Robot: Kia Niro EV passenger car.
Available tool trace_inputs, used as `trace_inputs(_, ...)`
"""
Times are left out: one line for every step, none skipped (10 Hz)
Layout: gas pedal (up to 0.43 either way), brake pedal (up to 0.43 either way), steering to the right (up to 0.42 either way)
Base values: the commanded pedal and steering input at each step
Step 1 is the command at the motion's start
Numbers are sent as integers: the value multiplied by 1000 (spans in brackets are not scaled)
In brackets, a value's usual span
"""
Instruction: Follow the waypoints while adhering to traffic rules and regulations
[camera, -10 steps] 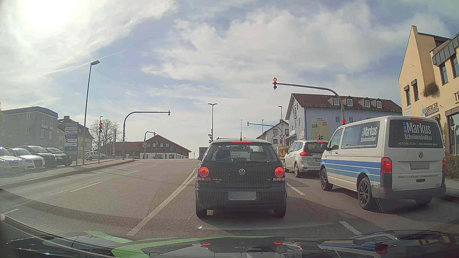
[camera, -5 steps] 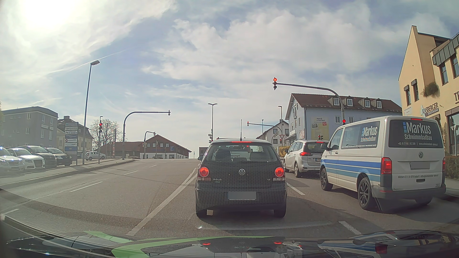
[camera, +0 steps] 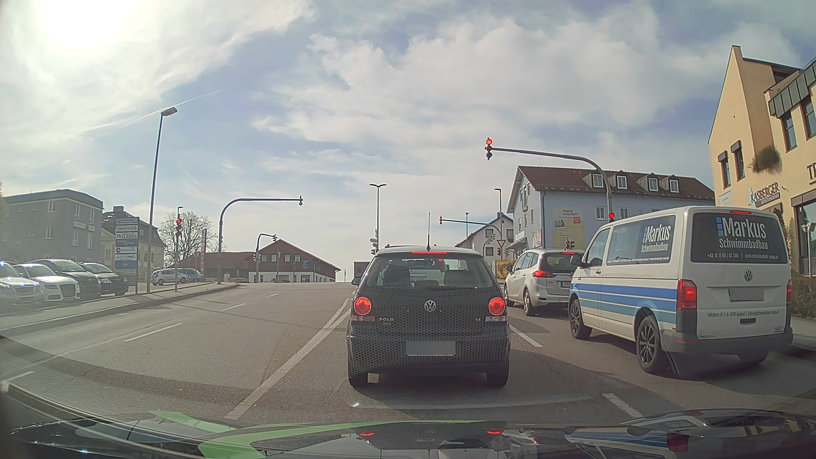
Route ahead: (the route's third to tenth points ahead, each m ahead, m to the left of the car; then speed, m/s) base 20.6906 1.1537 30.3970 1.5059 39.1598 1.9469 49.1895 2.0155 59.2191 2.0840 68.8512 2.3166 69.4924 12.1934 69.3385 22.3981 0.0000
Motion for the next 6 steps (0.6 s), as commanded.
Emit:
trace_inputs(0, 354, -32)
trace_inputs(0, 354, -32)
trace_inputs(0, 354, -32)
trace_inputs(0, 354, -32)
trace_inputs(0, 354, -32)
trace_inputs(0, 354, -32)
